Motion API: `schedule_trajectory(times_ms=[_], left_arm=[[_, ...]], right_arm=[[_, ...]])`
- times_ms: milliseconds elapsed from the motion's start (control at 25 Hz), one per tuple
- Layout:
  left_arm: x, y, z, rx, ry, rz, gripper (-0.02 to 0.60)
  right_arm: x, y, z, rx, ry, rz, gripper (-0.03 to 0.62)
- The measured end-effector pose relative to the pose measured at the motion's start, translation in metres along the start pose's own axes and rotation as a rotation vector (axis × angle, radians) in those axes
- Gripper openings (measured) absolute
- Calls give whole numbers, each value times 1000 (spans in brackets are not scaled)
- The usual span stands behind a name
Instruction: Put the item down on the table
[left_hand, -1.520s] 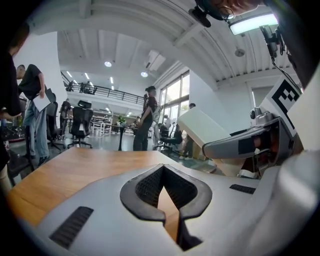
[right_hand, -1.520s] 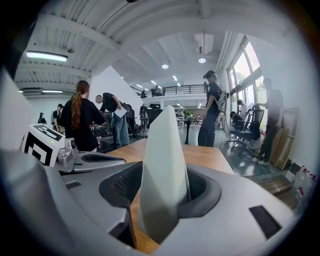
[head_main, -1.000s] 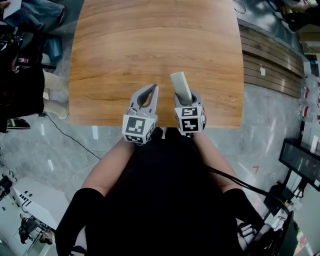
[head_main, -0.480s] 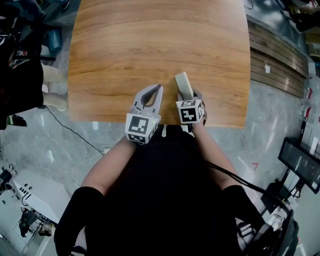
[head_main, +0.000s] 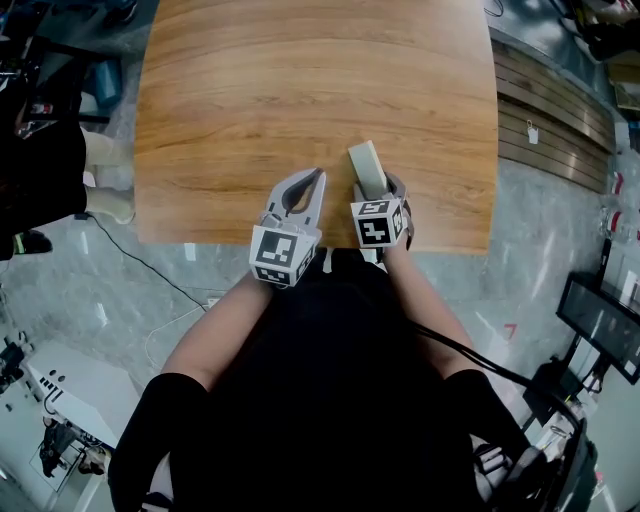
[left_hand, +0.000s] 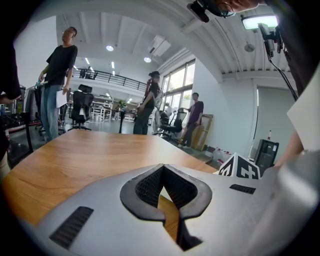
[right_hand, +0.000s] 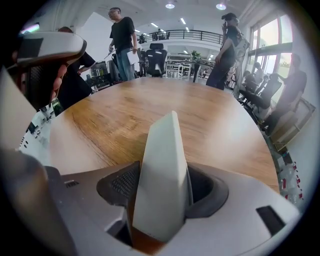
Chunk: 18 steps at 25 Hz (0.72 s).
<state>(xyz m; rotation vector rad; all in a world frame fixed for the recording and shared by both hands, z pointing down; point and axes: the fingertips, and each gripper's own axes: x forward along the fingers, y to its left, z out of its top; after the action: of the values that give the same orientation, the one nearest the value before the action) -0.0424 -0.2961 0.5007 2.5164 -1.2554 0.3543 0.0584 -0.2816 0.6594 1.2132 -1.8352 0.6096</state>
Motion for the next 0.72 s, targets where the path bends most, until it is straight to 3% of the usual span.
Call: schedule_trajectory(times_ms=[320,720], left_arm=[[-6,-12,1,3,-8,-1,3],[-7,-26,25,40,-63,-19,3]], right_arm=[[-39,-18,28,-15,-152,-81,224],[-118,-12,84,56,-418,-35,222]])
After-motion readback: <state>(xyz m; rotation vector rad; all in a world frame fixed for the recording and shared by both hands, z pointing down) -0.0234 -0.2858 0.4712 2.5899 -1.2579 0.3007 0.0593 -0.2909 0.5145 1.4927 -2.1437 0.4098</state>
